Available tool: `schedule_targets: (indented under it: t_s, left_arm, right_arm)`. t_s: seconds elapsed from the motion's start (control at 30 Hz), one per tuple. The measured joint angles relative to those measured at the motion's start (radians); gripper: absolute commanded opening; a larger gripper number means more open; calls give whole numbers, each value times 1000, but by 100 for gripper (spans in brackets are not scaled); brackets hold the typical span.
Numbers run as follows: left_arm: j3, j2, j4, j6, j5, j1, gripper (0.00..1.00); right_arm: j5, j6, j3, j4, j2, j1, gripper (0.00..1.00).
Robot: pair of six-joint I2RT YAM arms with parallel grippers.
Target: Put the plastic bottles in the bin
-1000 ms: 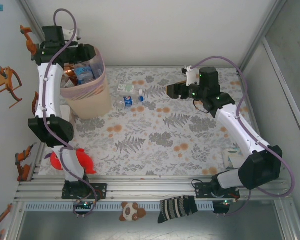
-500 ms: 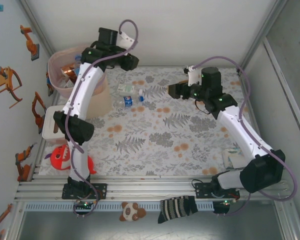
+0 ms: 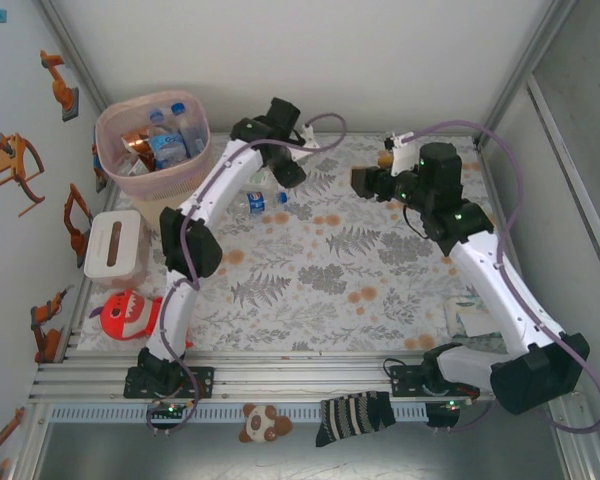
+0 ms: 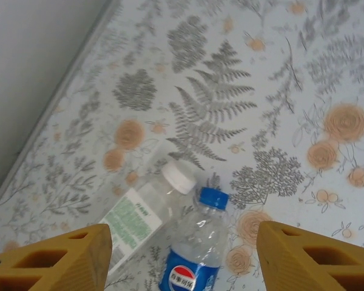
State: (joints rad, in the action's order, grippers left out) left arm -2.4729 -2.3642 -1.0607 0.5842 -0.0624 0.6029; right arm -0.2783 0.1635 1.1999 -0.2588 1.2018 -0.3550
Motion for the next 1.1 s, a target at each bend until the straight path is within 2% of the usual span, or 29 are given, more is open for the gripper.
schedule_targets:
  t_s: [0.17, 0.4, 0.7, 1.1]
  left_arm:
    - [4, -77, -51, 29, -76, 2, 72]
    - [58, -87, -90, 18, -151, -23, 73]
    - [170, -87, -109, 0, -161, -69, 73]
    - [225, -87, -106, -8, -146, -101, 72]
  right_arm:
    - [55, 0, -20, 11, -23, 0, 73]
    - [68, 0, -20, 29, -24, 0, 73]
    - [66, 0, -20, 32, -18, 0, 73]
    - [61, 2, -20, 33, -8, 0, 73]
